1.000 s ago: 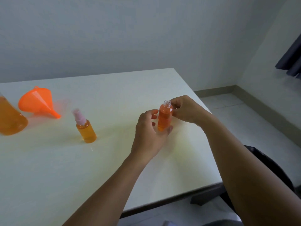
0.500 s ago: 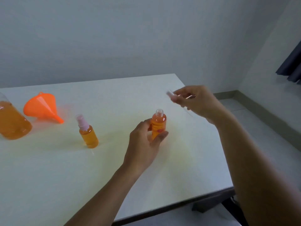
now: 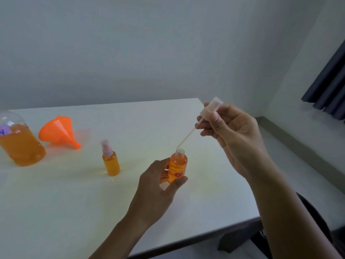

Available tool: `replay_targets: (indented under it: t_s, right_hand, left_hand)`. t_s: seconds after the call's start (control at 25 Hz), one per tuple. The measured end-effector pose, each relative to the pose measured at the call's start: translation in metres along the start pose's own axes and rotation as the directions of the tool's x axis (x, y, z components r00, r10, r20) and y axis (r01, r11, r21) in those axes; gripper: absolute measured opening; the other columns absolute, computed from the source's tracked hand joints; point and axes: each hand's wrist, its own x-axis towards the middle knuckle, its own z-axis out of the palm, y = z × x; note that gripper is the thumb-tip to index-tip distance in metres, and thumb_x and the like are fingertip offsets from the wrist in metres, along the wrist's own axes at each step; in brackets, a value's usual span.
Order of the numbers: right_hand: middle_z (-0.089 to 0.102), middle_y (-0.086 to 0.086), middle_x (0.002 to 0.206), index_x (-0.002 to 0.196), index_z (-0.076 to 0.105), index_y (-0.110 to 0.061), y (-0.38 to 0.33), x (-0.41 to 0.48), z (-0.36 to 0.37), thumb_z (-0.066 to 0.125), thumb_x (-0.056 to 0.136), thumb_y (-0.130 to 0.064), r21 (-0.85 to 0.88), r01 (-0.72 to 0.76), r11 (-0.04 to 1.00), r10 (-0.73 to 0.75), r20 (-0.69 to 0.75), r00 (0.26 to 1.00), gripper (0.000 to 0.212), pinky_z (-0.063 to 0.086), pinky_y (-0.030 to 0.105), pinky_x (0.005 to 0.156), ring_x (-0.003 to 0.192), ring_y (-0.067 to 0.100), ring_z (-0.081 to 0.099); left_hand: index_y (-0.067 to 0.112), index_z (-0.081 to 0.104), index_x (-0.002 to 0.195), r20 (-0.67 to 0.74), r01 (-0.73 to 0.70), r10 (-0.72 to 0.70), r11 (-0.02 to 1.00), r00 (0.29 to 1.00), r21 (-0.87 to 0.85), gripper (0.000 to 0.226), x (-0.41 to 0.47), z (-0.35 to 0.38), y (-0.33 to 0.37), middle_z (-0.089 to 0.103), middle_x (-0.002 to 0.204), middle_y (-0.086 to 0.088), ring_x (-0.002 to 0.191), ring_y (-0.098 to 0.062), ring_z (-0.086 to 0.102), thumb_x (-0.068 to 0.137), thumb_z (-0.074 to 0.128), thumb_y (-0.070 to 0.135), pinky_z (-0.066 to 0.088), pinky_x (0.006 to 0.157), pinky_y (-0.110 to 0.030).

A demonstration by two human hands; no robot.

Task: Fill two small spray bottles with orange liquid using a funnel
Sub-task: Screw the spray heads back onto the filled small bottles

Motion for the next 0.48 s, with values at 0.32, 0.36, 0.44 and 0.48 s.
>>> replay_targets:
  t_s: [0.32, 0.36, 0.44, 0.48]
  right_hand:
    - [0.071, 0.013, 0.089, 0.105, 0.07, -0.005, -0.008, 0.004, 0.006, 0.064, 0.088, -0.02, 0.14, 0.048, 0.989, -0.041, -0.05, 0.998, 0.023, 0.059, 0.029, 0.076, 0.08, 0.023, 0.07]
    - [0.071, 0.013, 0.088, 0.103, 0.071, -0.006, -0.006, 0.004, 0.006, 0.065, 0.088, -0.02, 0.142, 0.042, 0.989, -0.035, -0.051, 0.998, 0.021, 0.059, 0.029, 0.075, 0.08, 0.023, 0.07]
    - [0.071, 0.014, 0.088, 0.103, 0.072, -0.006, -0.001, 0.004, 0.007, 0.066, 0.087, -0.021, 0.133, 0.025, 0.991, -0.018, -0.048, 0.999, 0.023, 0.058, 0.029, 0.075, 0.079, 0.023, 0.07]
    - [0.072, 0.014, 0.088, 0.104, 0.072, -0.005, 0.003, 0.005, 0.007, 0.068, 0.086, -0.023, 0.113, 0.007, 0.994, -0.002, -0.041, 0.999, 0.026, 0.059, 0.029, 0.075, 0.08, 0.023, 0.07]
  left_hand:
    - [0.053, 0.044, 0.115, -0.001, 0.019, -0.019, 0.999, 1.0, 0.042, 0.04, 0.006, -0.009, -0.007, 0.056, 0.118, 0.024, 0.103, -0.001, 0.058, 0.079, 0.061, 0.063, 0.04, 0.085, -0.007]
    - [0.054, 0.043, 0.113, -0.006, 0.021, -0.02, 0.999, 1.0, 0.048, 0.039, 0.007, -0.009, -0.006, 0.054, 0.116, 0.026, 0.102, 0.001, 0.057, 0.079, 0.06, 0.063, 0.037, 0.083, -0.005]
    - [0.055, 0.043, 0.111, -0.015, 0.011, -0.01, 0.999, 1.0, 0.046, 0.037, 0.009, -0.01, -0.005, 0.053, 0.113, 0.027, 0.1, 0.004, 0.056, 0.08, 0.061, 0.061, 0.037, 0.082, -0.004]
    - [0.054, 0.044, 0.113, -0.017, 0.002, -0.001, 0.999, 1.0, 0.045, 0.038, 0.009, -0.01, -0.005, 0.054, 0.113, 0.026, 0.101, 0.003, 0.057, 0.08, 0.061, 0.061, 0.04, 0.085, -0.007]
